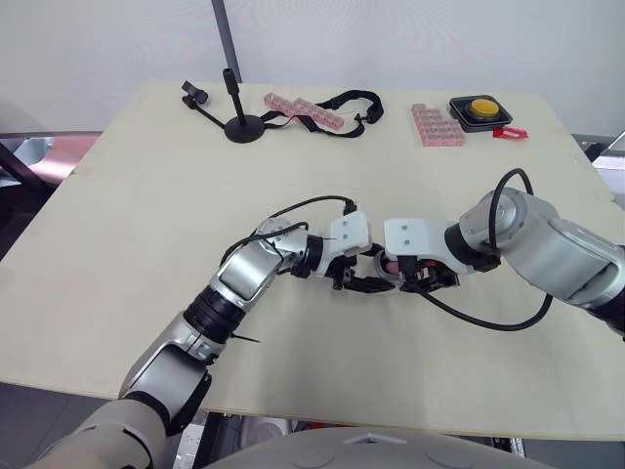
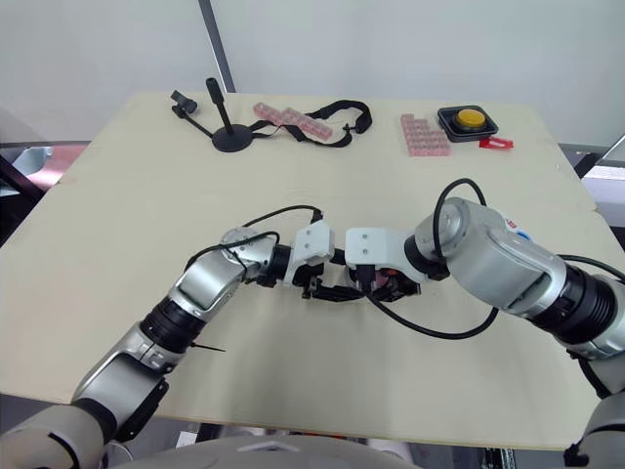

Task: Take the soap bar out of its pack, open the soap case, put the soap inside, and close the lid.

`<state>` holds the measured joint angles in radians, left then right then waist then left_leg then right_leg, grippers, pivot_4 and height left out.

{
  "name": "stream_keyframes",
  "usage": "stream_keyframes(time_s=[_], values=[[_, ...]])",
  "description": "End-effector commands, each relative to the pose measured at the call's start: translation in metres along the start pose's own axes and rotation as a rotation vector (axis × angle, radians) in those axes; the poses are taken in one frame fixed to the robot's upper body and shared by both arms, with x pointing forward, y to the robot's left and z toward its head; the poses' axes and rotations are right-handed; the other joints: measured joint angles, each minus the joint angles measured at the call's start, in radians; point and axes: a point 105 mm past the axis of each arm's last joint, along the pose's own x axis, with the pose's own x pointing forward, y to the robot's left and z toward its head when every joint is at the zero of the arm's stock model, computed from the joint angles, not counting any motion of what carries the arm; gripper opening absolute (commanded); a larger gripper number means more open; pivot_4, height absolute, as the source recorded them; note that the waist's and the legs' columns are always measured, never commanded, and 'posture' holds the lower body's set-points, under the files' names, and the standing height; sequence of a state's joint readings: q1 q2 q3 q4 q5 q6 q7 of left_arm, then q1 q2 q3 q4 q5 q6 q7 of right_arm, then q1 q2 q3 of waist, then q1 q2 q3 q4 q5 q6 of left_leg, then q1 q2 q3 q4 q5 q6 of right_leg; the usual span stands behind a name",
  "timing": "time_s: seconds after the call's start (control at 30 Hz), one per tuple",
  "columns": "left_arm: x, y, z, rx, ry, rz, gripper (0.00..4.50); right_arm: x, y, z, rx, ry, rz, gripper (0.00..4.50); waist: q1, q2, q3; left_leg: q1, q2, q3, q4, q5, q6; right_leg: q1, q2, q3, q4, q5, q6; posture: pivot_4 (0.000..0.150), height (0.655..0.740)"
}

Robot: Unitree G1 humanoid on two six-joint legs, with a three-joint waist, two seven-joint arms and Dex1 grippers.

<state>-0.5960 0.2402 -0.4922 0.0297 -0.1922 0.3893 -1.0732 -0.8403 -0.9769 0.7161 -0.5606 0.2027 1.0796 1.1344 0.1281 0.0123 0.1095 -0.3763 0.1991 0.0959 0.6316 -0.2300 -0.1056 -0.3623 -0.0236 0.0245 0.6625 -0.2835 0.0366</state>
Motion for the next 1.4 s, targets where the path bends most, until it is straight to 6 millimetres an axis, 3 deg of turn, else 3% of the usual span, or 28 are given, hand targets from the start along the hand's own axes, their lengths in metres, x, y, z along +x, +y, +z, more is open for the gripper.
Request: stream_keyframes(time_s=[0.03, 0.27, 0.4, 0.7, 1.0, 1.07, 1.2, 1.4], values=[[-0.002, 0.001, 0.004, 0.019, -0.004, 0.007, 3.0, -0.002, 0.0, 0.0, -0.006, -0.002, -0.009, 2.08, 0.0, 0.0, 0.0, 0.0, 0.0, 0.0, 0.0, 0.0, 0.0, 0.0, 0.0, 0.0, 0.0, 0.0, 0.0, 0.15, 0.74], [-0.001, 0.002, 0.004, 0.012, -0.011, 0.009, 3.0, -0.002, 0.0, 0.0, -0.007, -0.002, -0.01, 2.08, 0.0, 0.0, 0.0, 0.0, 0.0, 0.0, 0.0, 0.0, 0.0, 0.0, 0.0, 0.0, 0.0, 0.0, 0.0, 0.15, 0.74], [0.0, 0.001, 0.004, 0.009, -0.014, 0.003, 1.93, -0.002, 0.0, 0.0, -0.006, -0.002, -0.01, 2.08, 0.0, 0.0, 0.0, 0.0, 0.0, 0.0, 0.0, 0.0, 0.0, 0.0, 0.0, 0.0, 0.0, 0.0, 0.0, 0.15, 0.74], [0.0, 0.001, 0.003, 0.013, -0.01, -0.001, 1.92, -0.001, 0.0, 0.001, -0.003, -0.012, -0.013, 2.08, 0.0, 0.0, 0.0, 0.0, 0.0, 0.0, 0.0, 0.0, 0.0, 0.0, 0.0, 0.0, 0.0, 0.0, 0.0, 0.15, 0.74], [-0.014, 0.004, -0.009, 0.02, 0.026, 0.012, 1.92, -0.002, -0.004, 0.003, 0.052, -0.08, -0.039, 2.08, -0.011, 0.0, 0.0, 0.0, 0.0, 0.0, 0.0, 0.0, 0.0, 0.0, 0.0, 0.001, 0.0, 0.0, 0.0, 0.15, 0.74], [-0.017, 0.006, -0.009, 0.021, 0.025, 0.018, 1.92, -0.004, -0.006, 0.007, 0.087, -0.157, -0.048, 3.06, -0.013, 0.0, 0.0, 0.0, 0.0, 0.001, 0.0, 0.0, 0.0, 0.001, 0.0, 0.001, 0.001, 0.0, 0.0, 0.15, 0.74], [-0.023, 0.008, -0.01, 0.02, 0.017, 0.025, 1.92, -0.009, -0.01, 0.001, 0.159, -0.267, -0.074, 4.36, -0.011, 0.0, 0.0, 0.0, 0.0, 0.001, 0.0, 0.0, 0.0, 0.001, 0.0, 0.001, 0.0, 0.0, 0.0, 0.15, 0.74], [-0.036, 0.01, -0.011, 0.029, -0.019, 0.036, 1.92, -0.018, -0.014, -0.026, 0.245, -0.401, -0.137, 4.47, -0.008, 0.0, 0.0, 0.0, 0.0, 0.001, -0.001, 0.0, 0.0, 0.001, 0.0, 0.001, -0.001, 0.0, 0.0, 0.15, 0.74]])
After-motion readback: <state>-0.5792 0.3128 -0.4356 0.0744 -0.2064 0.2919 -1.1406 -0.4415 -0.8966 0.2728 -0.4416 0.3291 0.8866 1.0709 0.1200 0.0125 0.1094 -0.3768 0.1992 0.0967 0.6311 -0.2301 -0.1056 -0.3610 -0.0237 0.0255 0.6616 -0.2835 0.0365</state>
